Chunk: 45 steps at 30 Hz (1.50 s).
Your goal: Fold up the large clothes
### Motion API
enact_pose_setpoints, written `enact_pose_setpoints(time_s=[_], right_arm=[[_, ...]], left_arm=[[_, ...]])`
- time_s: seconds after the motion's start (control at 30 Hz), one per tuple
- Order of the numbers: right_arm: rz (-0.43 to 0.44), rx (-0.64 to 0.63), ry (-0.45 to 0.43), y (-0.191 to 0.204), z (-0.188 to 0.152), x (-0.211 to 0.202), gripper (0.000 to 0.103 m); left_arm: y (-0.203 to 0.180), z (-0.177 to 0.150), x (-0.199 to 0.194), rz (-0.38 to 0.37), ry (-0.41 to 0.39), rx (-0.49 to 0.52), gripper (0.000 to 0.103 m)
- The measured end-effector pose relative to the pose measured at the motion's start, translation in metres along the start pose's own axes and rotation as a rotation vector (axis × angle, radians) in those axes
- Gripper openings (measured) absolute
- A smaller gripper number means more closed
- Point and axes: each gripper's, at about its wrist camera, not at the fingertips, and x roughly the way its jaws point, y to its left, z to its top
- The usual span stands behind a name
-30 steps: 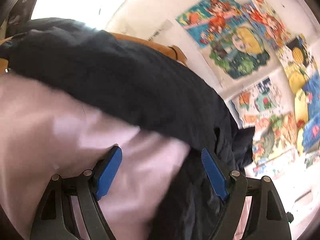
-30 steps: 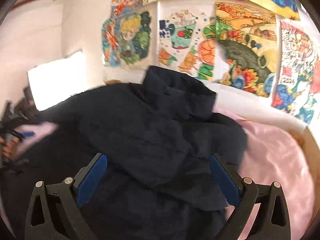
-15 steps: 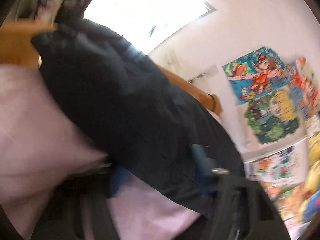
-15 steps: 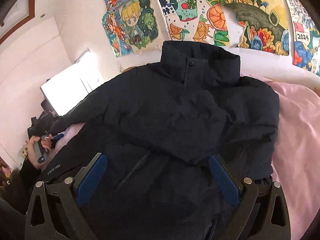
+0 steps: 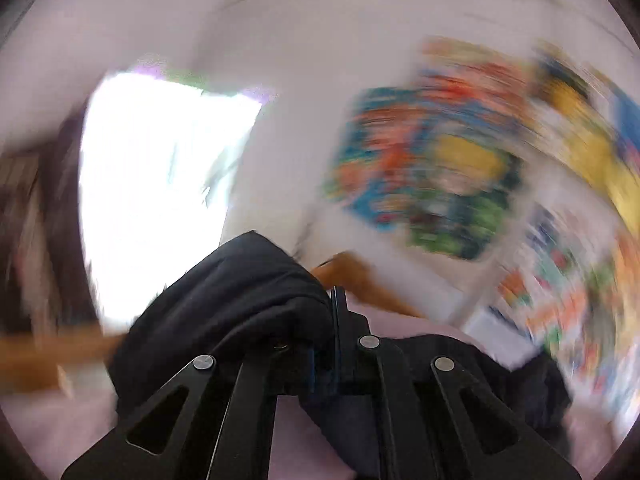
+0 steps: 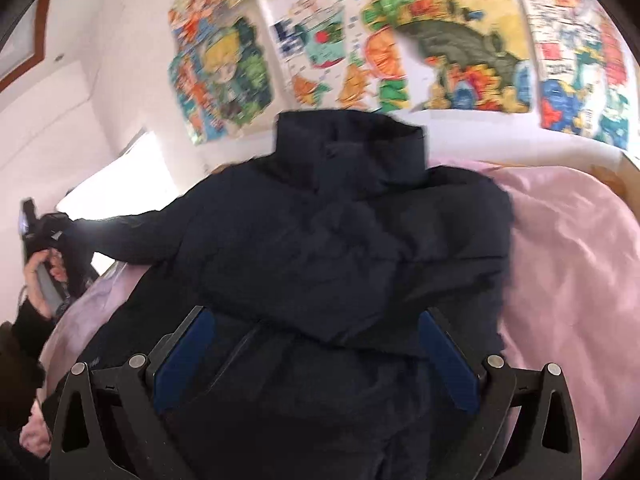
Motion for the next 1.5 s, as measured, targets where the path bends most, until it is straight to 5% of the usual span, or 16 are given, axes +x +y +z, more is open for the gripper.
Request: enact_pose_setpoints(time_s=[0.17, 0.3, 0.57, 0.73, 0.8, 0.9, 1.03, 1.17, 1.23, 1.43, 1.5], right_arm=[[-0.049, 0.105, -0.047, -0.033, 0.004, -0.014, 0.103], [-0.086, 0.197, -0.078, -0.06, 0.006, -0.024, 0.103], [-0.138, 0.275, -0.082, -0.091, 0.0, -0.025, 0.103], [-0.149, 0.264, -0.057, -0.094, -0.006, -0.019, 0.103], [-0.151, 0.261, -0.049, -0.096, -0.008, -0.016, 0.103], [-0.156, 0.255, -0.028, -0.098, -0.011, -0.01, 0.103], [-0.148, 0.244, 0.008, -0.096, -0.015, 0.002, 0.103], [-0.133, 0.172, 0.033, -0.079, -0.012, 0.017, 0.103], [-0.121, 0.091, 0.046, -0.058, -0.004, 0.029, 0.103], [-0.098, -0.238, 0.007, 0.047, 0.02, 0.059, 0.103], [-0.121, -0.369, -0.034, 0.09, 0.02, 0.07, 0.103]], left_arm=[[-0.117, -0.012, -0.026, -0.199, -0.075, 0.382, 0.004], [-0.196, -0.053, -0.032, -0.368, -0.045, 0.657, 0.004], [-0.278, -0.188, -0.015, -0.643, 0.276, 1.086, 0.004], [-0.284, -0.252, 0.002, -0.686, 0.428, 1.213, 0.01], [-0.279, -0.263, 0.005, -0.715, 0.462, 1.222, 0.022], [-0.269, -0.268, -0.003, -0.765, 0.482, 1.232, 0.057], [-0.245, -0.258, -0.025, -0.86, 0.513, 1.13, 0.062], [-0.2, -0.218, -0.026, -0.928, 0.576, 0.817, 0.063], [-0.176, -0.195, -0.018, -0.861, 0.563, 0.679, 0.065], [-0.112, -0.153, 0.047, -0.426, 0.537, 0.321, 0.069], [-0.104, -0.153, 0.068, -0.361, 0.565, 0.258, 0.069]])
